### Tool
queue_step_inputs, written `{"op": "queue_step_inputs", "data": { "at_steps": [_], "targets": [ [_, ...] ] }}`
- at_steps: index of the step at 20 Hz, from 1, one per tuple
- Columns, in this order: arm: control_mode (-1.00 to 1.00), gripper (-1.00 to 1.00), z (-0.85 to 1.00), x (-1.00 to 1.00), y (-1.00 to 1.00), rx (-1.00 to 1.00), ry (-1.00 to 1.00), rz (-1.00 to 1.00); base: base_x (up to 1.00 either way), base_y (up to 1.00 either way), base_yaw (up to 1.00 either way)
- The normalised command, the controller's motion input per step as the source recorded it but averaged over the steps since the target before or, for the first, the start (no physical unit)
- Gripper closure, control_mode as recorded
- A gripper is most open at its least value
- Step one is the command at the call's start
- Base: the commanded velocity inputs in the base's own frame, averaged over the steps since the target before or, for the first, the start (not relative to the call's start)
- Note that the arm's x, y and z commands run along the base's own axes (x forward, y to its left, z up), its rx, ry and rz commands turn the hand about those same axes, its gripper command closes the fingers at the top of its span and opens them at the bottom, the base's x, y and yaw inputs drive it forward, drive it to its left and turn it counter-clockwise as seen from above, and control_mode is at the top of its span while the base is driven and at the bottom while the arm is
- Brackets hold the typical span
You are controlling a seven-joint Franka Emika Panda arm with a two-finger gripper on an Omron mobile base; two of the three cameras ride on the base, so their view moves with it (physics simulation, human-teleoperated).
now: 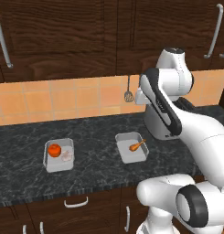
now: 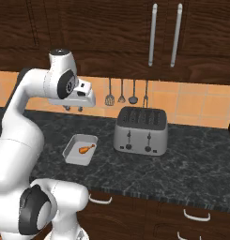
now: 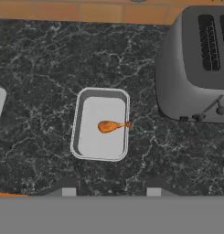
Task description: Take the meat container that has the chicken drumstick and place it on the second highest rack of the freezer. Then take the vegetable container that has the squash and garlic and place it on the highest rack of the freezer.
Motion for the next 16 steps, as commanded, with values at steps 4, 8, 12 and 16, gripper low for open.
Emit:
{"op": "queue_step_inputs", "data": {
  "at_steps": [4,8,12,16],
  "targets": [
    [-1.0,-1.0,-0.48,-0.43,0.0,0.0,0.0,-0.04,0.0,0.0,0.0],
    [-1.0,-1.0,-0.95,-0.95,0.11,0.0,0.0,-0.12,0.0,0.0,0.0],
    [-1.0,-1.0,-0.57,-0.37,0.37,-0.05,0.01,0.04,0.0,0.0,0.0],
    [-1.0,-1.0,-0.22,-0.29,0.28,-0.18,-0.01,0.29,0.0,0.0,0.0]
  ]
}}
